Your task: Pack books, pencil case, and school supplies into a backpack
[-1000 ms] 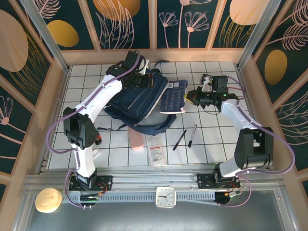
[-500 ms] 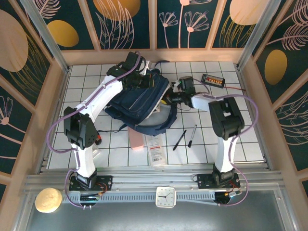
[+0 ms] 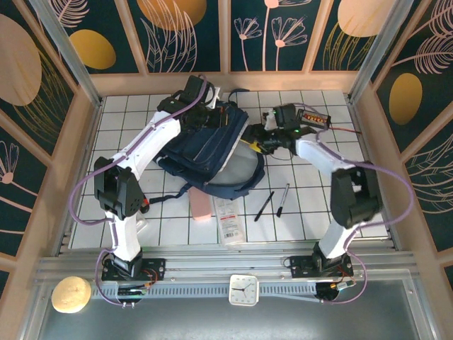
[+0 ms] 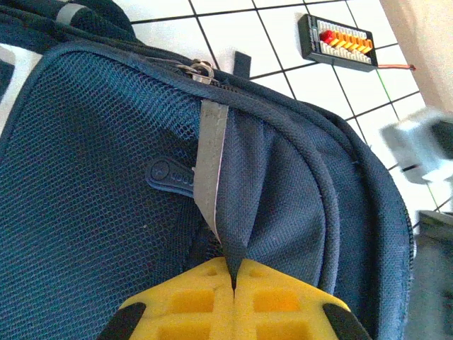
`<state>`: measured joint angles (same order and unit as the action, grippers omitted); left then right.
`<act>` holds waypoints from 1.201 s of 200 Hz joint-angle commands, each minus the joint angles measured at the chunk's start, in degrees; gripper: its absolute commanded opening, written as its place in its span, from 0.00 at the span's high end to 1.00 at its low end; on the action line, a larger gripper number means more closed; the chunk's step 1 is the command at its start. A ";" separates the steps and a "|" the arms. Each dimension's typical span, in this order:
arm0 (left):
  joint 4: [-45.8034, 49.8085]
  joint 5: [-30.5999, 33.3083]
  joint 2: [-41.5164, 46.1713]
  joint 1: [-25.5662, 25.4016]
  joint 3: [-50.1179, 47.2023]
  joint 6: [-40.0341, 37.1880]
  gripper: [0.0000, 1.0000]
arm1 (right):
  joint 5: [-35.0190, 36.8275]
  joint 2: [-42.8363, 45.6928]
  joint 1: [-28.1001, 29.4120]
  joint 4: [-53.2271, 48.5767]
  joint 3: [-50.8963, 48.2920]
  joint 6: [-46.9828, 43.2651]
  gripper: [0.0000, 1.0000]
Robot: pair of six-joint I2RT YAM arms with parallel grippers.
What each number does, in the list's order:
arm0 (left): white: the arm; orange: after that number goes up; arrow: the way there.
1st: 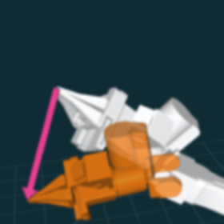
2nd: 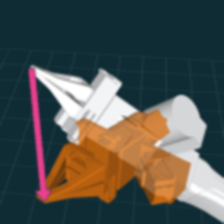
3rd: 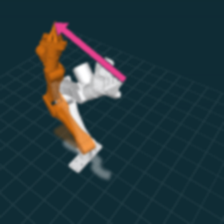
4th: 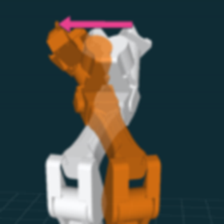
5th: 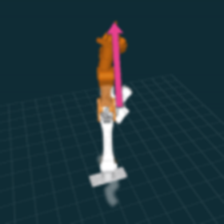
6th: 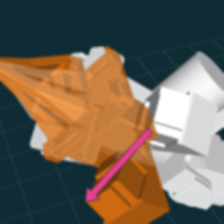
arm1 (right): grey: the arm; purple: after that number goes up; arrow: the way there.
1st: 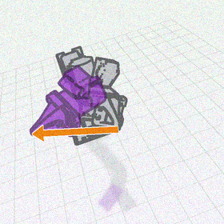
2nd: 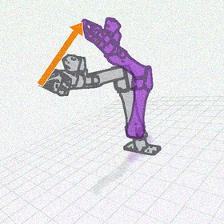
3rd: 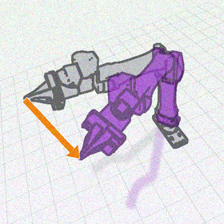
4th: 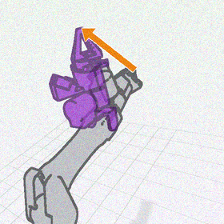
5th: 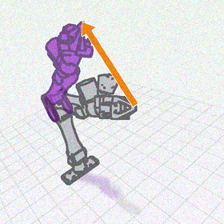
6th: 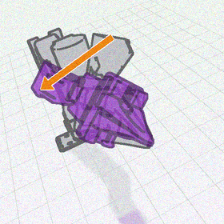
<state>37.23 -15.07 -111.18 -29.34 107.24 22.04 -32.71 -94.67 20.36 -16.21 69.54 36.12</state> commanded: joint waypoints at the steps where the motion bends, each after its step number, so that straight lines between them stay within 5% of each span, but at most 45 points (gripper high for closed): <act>1: -4.85 -1.90 -1.43 0.43 1.57 1.22 1.00 | 7.33 8.67 0.08 -11.37 -4.81 -3.55 0.38; 25: -4.07 -4.90 -3.11 0.43 2.26 1.75 1.00 | 12.46 14.24 4.22 -15.06 -6.79 -5.66 0.40; 64: -5.13 -4.86 -0.62 0.47 -1.27 1.87 1.00 | 6.90 9.17 13.35 -5.91 -7.79 -2.93 0.37; 111: -4.48 -7.83 -4.38 0.19 3.49 3.71 1.00 | 24.69 2.15 26.99 -7.04 -1.35 2.03 0.37; 135: -3.59 -6.34 -4.85 0.16 2.09 3.69 0.82 | 23.47 0.37 28.63 -0.44 -4.67 8.29 0.38; 151: -2.60 -4.57 -1.87 0.21 -0.76 3.62 0.61 | 22.46 -2.33 30.13 0.65 -3.01 10.27 0.38; 168: -1.12 0.59 4.54 0.70 -5.61 4.27 0.03 | 23.21 -3.49 30.55 0.04 -2.83 11.65 0.37; 212: -1.15 10.58 27.50 5.63 -28.82 12.87 0.01 | 25.08 -2.18 24.88 -0.67 -7.81 12.10 0.37; 240: -11.82 0.46 35.74 11.35 -47.94 22.48 0.01 | 24.10 -3.57 21.47 -0.50 -5.81 10.24 0.37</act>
<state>32.64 -9.39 -77.49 -21.45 72.03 34.13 -11.60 -97.78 44.91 -16.69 62.98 47.07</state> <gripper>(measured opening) 0.988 0.629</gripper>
